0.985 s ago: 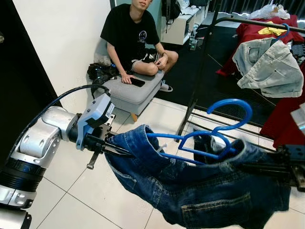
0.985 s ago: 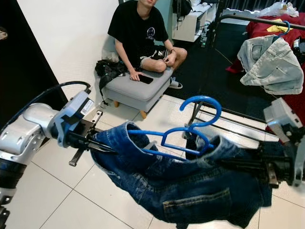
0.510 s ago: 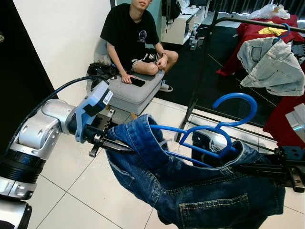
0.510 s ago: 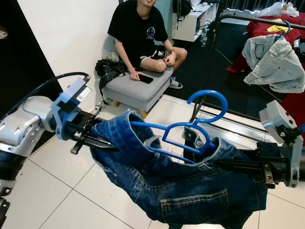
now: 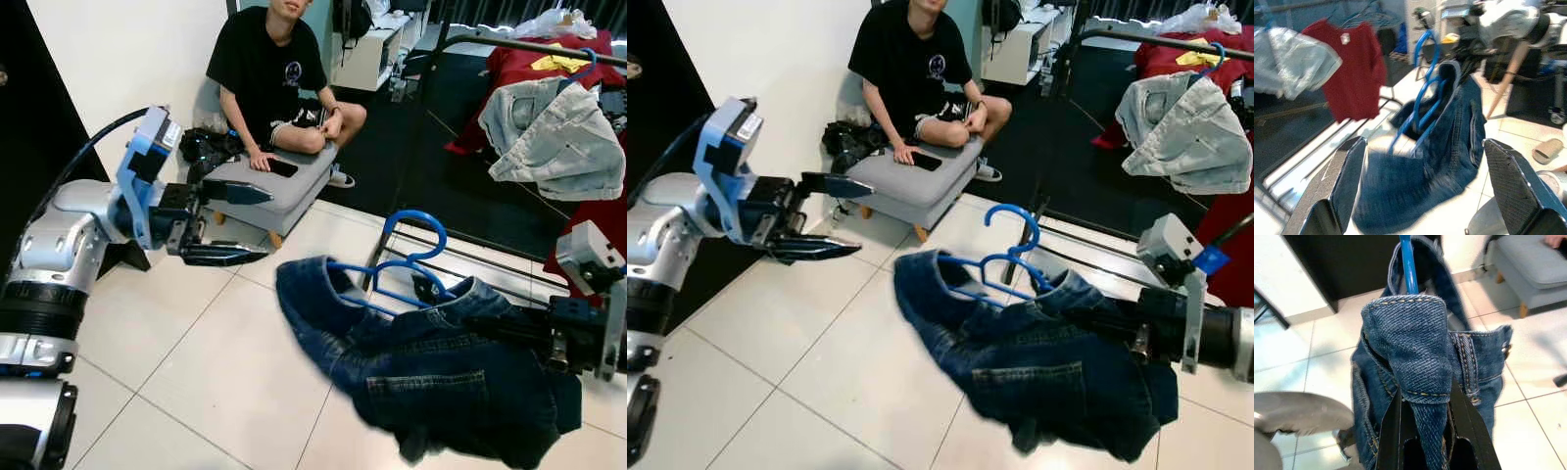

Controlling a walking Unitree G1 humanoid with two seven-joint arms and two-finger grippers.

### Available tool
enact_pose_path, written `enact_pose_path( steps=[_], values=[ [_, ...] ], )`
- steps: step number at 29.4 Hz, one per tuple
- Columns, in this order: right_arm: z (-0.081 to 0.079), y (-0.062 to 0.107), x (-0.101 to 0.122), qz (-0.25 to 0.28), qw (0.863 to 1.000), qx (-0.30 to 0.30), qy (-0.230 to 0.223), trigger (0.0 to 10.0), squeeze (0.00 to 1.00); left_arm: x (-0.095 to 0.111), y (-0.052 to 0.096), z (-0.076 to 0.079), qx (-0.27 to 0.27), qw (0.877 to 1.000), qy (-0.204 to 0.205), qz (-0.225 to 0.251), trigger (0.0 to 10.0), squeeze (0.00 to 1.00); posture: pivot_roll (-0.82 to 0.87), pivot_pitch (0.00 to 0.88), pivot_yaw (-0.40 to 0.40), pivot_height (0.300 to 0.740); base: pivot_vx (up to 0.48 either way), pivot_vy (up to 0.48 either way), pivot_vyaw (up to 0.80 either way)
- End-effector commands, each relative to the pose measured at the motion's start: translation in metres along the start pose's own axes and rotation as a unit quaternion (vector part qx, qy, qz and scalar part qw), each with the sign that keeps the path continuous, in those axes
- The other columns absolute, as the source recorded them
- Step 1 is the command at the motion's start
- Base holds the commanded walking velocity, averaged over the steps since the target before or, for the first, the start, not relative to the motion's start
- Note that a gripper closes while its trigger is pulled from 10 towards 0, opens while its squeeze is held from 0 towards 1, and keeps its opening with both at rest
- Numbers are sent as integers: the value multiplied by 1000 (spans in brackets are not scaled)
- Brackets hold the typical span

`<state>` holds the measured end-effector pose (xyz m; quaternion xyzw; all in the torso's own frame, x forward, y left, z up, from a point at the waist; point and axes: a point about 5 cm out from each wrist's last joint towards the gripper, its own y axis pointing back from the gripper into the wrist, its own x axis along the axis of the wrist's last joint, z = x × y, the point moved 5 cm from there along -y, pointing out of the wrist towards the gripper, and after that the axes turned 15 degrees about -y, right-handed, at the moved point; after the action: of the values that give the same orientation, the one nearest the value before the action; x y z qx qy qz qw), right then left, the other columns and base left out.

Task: Hang hanger

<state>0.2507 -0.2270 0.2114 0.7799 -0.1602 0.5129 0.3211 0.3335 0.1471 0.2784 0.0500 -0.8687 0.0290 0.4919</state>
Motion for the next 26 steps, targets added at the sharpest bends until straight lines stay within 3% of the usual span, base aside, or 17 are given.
enact_pose_path(
  steps=[1,7,9,10,11,13,15,16,17,18,19,20,21,22,23,25,26],
  values=[
    [-3,0,5,13,1000,7,12,0,0,2,6,-1,9,1000,-6,0,10000,1000,-32,71,13,740,0,0,0],
    [17,1,6,40,998,-53,-2,0,0,-20,18,-5,65,997,12,-26,10000,1000,-28,68,8,740,0,0,0],
    [51,2,3,80,985,-154,-24,0,0,-40,25,-19,163,985,3,-54,10000,1000,-30,67,9,740,0,0,0],
    [51,2,3,80,985,-154,-24,0,0,-40,25,-19,163,985,3,-54,10000,1000,-30,67,9,740,0,0,0],
    [70,4,2,117,968,-217,-42,0,0,-54,28,-25,227,972,13,-65,10000,804,-31,65,10,740,0,0,0],
    [81,4,1,140,955,-256,-55,0,0,-62,31,-28,267,961,22,-71,10000,804,-31,65,10,740,0,0,0],
    [81,4,1,140,955,-256,-55,0,0,-62,31,-28,267,961,22,-71,10000,804,-31,65,10,740,0,0,0],
    [89,1,-5,163,939,-293,-73,0,0,-80,35,-28,325,941,52,-84,10000,0,-28,63,11,740,0,0,0],
    [89,1,-5,163,939,-293,-73,0,0,-80,35,-28,325,941,52,-84,10000,0,-28,63,11,740,0,0,0],
    [93,-5,-11,180,927,-319,-83,0,0,-96,37,-25,375,919,81,-93,10000,0,-24,64,11,740,0,0,-763],
    [93,-5,-11,180,927,-319,-83,0,0,-96,37,-25,375,919,81,-93,10000,0,-24,64,11,740,0,0,-763],
    [96,-14,-18,188,914,-348,-86,0,0,-119,35,-14,424,890,133,-106,10000,0,-20,65,10,740,0,0,-769],
    [96,-14,-18,188,914,-348,-86,0,0,-119,35,-14,424,890,133,-106,10000,0,-20,65,10,740,0,0,-769],
    [96,-25,-24,195,904,-370,-87,0,0,-145,29,6,461,858,187,-124,10000,0,-18,65,6,740,0,0,-769],
    [96,-25,-24,195,904,-370,-87,0,0,-145,29,6,461,858,187,-124,10000,0,-18,65,6,740,0,0,-769],
    [94,-40,-25,208,892,-391,-85,0,0,-174,19,36,491,820,242,-166,10000,0,-10,63,-4,740,0,0,-769],
    [94,-40,-25,208,892,-391,-85,0,0,-174,19,36,491,820,242,-166,10000,0,-10,63,-4,740,0,0,-769]
  ],
)
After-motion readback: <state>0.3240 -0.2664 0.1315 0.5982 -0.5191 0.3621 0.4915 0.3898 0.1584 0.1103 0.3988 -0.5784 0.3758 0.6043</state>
